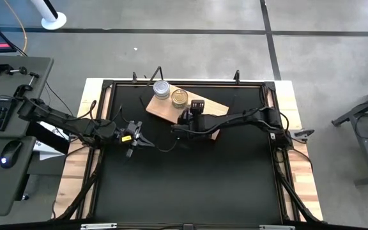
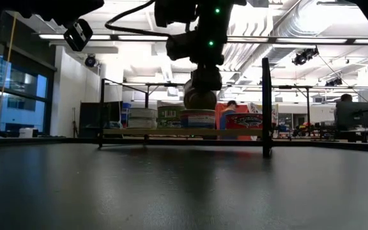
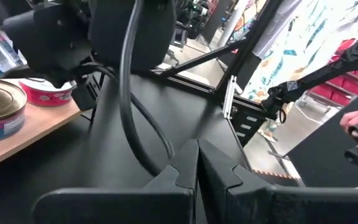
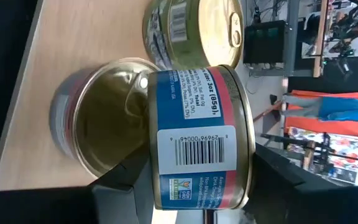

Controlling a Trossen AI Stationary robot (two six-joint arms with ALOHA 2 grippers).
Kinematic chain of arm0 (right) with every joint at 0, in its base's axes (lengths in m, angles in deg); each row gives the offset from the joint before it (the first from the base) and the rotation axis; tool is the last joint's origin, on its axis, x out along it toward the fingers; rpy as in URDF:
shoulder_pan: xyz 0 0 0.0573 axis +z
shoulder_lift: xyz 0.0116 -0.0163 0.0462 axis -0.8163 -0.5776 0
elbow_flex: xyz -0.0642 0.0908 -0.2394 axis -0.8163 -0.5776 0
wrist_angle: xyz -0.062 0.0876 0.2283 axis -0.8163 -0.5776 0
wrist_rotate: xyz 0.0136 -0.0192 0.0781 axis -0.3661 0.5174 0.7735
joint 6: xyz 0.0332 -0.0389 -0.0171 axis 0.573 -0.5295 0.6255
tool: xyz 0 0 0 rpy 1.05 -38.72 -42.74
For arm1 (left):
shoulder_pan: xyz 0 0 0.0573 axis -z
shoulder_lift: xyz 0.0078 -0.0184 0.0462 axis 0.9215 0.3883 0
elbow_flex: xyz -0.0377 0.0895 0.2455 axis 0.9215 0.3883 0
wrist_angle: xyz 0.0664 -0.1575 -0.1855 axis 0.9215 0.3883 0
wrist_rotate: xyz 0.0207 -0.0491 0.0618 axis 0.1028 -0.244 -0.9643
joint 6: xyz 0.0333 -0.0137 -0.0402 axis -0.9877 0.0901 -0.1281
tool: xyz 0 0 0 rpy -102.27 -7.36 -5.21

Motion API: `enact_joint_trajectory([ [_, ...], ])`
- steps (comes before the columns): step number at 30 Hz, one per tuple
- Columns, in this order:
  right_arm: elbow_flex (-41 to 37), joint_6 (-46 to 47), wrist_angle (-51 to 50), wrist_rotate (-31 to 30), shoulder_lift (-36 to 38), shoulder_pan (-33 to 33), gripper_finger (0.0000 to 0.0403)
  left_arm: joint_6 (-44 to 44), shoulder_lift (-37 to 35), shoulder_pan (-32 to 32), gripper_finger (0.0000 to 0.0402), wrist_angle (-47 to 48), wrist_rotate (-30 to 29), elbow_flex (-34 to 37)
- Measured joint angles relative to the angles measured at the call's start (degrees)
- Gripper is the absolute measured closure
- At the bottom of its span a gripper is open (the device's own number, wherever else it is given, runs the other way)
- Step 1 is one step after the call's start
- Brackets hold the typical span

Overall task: Stack canned seafood by type on shelf
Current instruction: Stack the blue-pink tuna can on top of the other blue-pink tuna can on the shelf

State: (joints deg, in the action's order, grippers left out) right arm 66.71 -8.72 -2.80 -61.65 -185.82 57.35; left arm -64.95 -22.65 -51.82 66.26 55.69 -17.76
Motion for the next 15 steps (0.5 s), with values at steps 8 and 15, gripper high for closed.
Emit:
enact_joint_trajectory([
  [8, -0.81, -4.05, 3.61, -0.78, -0.13, -0.04, 0.0232, 0.08, 0.0, 0.0, 0.0401, 0.08, -1.49, 0.0],
  [15, -0.81, -2.67, 4.11, 6.08, -0.31, -0.02, 0.0142, 1.13, 0.0, 0.0, 0.0401, 0.14, -1.9, 0.0],
])
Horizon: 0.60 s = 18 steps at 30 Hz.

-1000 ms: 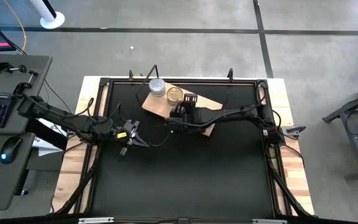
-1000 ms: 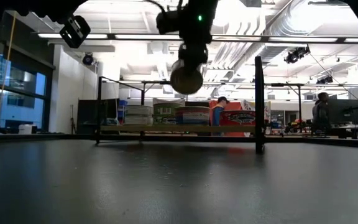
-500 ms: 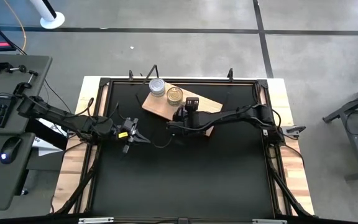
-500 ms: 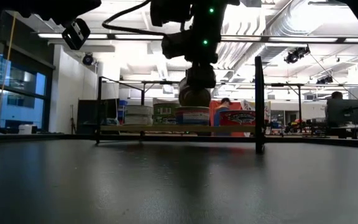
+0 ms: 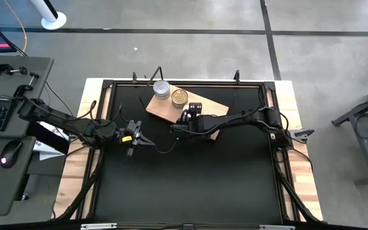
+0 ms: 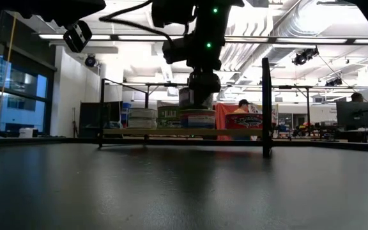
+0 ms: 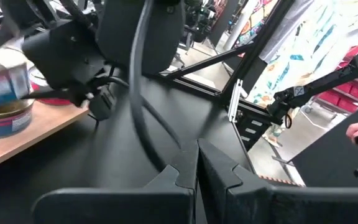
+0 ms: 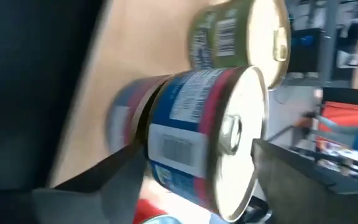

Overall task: Stack canned seafood by type on shelf
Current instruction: Stack the blue-pink tuna can on top of the other blue-pink tuna can on the shelf, then return to Home Position

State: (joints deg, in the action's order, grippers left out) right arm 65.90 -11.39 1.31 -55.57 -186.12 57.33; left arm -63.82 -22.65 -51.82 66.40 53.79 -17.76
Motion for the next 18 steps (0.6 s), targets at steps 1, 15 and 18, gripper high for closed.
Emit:
enact_joint_trajectory([
  [1, 0.0, 0.29, -0.09, 1.33, -0.02, 0.0, 0.0128, 0.27, 0.0, 0.0, 0.0401, 0.04, -0.02, 0.0],
  [15, 6.14, 7.04, -9.0, 4.72, 0.0, 0.4, 0.0092, 1.85, -0.82, 0.0, 0.0401, -0.49, 0.0, 0.02],
  [18, 9.82, 6.88, -10.96, 5.04, 0.02, 0.93, 0.0092, 1.16, -1.91, 0.0, 0.0401, -0.2, 0.01, -0.61],
])
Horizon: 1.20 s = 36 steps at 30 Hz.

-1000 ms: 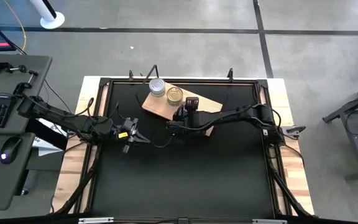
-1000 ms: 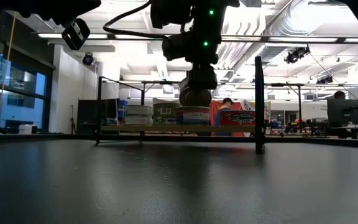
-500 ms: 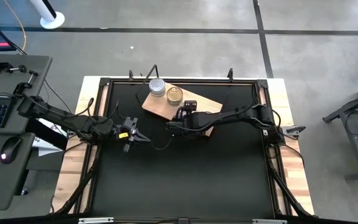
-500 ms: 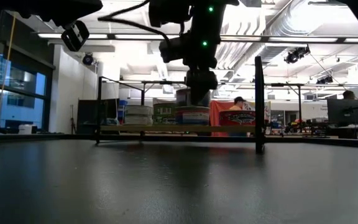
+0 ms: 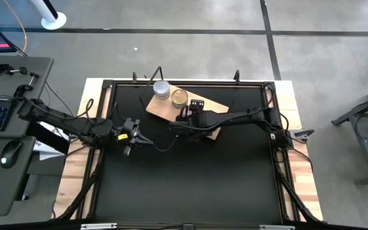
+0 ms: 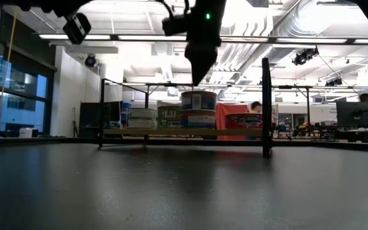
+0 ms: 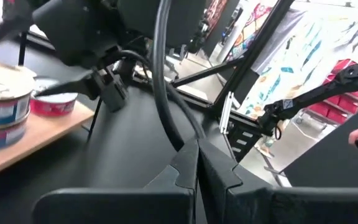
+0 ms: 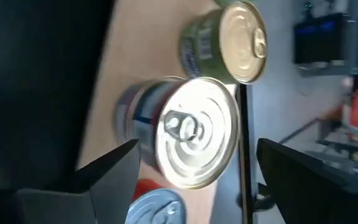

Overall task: Stack canned seafood by type on shelf
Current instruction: Return to Home Position

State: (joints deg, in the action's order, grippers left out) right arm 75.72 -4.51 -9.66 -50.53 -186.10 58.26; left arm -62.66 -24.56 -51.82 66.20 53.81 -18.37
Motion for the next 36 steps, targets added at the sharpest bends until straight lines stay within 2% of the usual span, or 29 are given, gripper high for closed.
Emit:
enact_joint_trajectory([
  [5, 4.84, 0.32, -2.77, 6.96, 0.38, 0.89, 0.0096, -2.97, -0.86, 0.0, 0.0401, 0.02, 0.0, -2.18],
  [8, 4.75, 2.14, -4.47, 11.1, 1.95, 2.36, 0.0129, -5.49, -0.64, -0.71, 0.0401, 0.08, -1.49, -3.98],
  [10, 2.15, 5.09, -6.15, 13.45, 4.26, 3.63, 0.0177, -6.29, 0.0, -2.19, 0.0401, -0.4, -2.53, -5.27],
  [12, -2.26, 8.87, -6.48, 15.69, 7.54, 5.33, 0.0242, -6.87, 0.64, -3.9, 0.0401, -0.33, -2.0, -6.14],
  [15, -12.22, 14.94, -2.58, 19.7, 14.91, 9.19, 0.0358, -8.14, 2.57, -6.19, 0.0401, -0.66, 0.48, -7.33],
  [16, -15.98, 17.18, -0.28, 21.3, 17.97, 10.81, 0.0379, -8.64, 3.31, -6.88, 0.0402, -1.5, 1.63, -7.37],
  [19, -27.29, 27.22, 7.51, 25.36, 26.78, 16.05, 0.0378, -8.62, 6.55, -9.33, 0.0402, -7.58, 5.87, -7.48],
  [23, -39.44, 43.58, 15.41, 25.47, 36.59, 22.14, 0.0392, -8.44, 10.45, -14.91, 0.0401, -14.17, 16.08, -7.44],
  [25, -43.53, 50.23, 20.24, 25.68, 40.21, 24.21, 0.0399, -8.65, 9.46, -18.38, 0.0401, -13.87, 22.23, -7.39],
  [27, -46.32, 52.32, 25.83, 26.36, 42.83, 25.36, 0.0392, -8.36, 5.34, -21.68, 0.0402, -10.19, 25.27, -7.28],
  [29, -47.33, 52.54, 29.45, 26.91, 44.44, 25.72, 0.0386, -9.49, -0.26, -23.26, 0.0401, -6.4, 24.74, -5.86],
  [32, -46.82, 52.4, 29.61, 26.91, 44.71, 24.74, 0.0391, -9.4, -8.94, -22.48, 0.0402, -3.87, 21.33, -0.39],
  [36, -46.6, 49.96, 30.5, 26.86, 44.63, 22.08, 0.04, -4.48, -18.73, -19.22, 0.0402, -6.88, 11.86, 9.17],
])
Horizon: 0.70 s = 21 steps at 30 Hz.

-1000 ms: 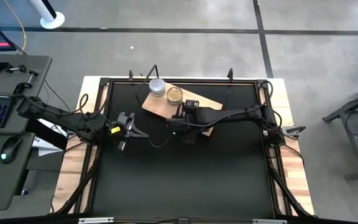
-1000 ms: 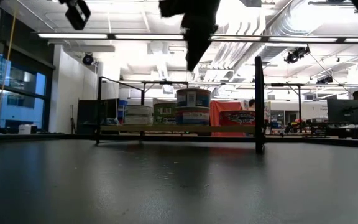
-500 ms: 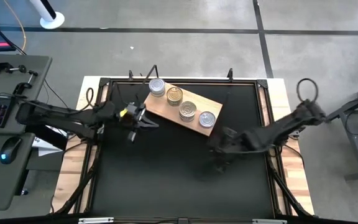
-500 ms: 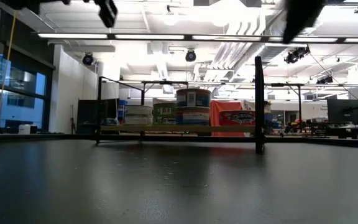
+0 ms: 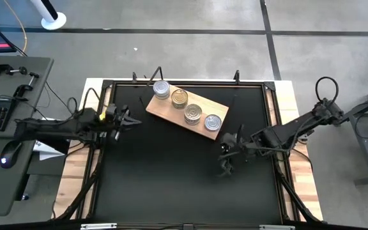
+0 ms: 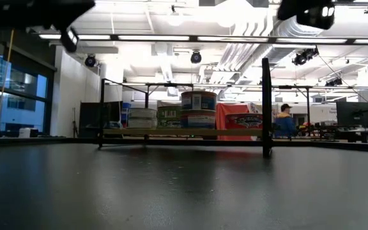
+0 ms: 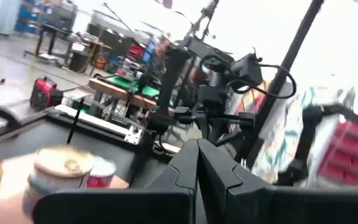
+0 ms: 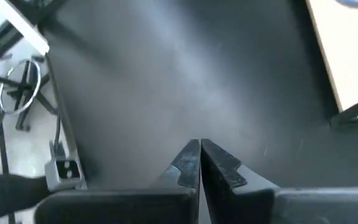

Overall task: Stack canned seafood by type on shelf
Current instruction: Return to Home Position

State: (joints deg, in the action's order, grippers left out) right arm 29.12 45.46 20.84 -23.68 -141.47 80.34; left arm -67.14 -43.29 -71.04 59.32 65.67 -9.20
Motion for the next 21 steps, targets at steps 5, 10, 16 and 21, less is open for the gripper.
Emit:
enact_joint_trajectory([
  [5, 0.04, -2.5, 3.66, 3.13, 0.0, -4.85, 0.0402, 3.71, -6.69, 5.71, 0.0402, -2.99, -8.65, 8.65],
  [10, 0.04, -3.75, 4.63, 7.6, 0.0, -7.85, 0.0402, 2.33, -10.39, 9.1, 0.0402, 0.44, -14.06, 11.5],
  [16, -0.52, -1.71, 2.75, 9.08, 0.0, -6.96, 0.0403, 4.07, -14.06, 9.36, 0.0402, 1.91, -12.46, 15.71],
  [21, -5.92, 3.0, 6.89, 11.72, 0.0, -3.48, 0.0403, 6.35, -16.78, 9.36, 0.0402, 4.98, -11.24, 15.87],
])
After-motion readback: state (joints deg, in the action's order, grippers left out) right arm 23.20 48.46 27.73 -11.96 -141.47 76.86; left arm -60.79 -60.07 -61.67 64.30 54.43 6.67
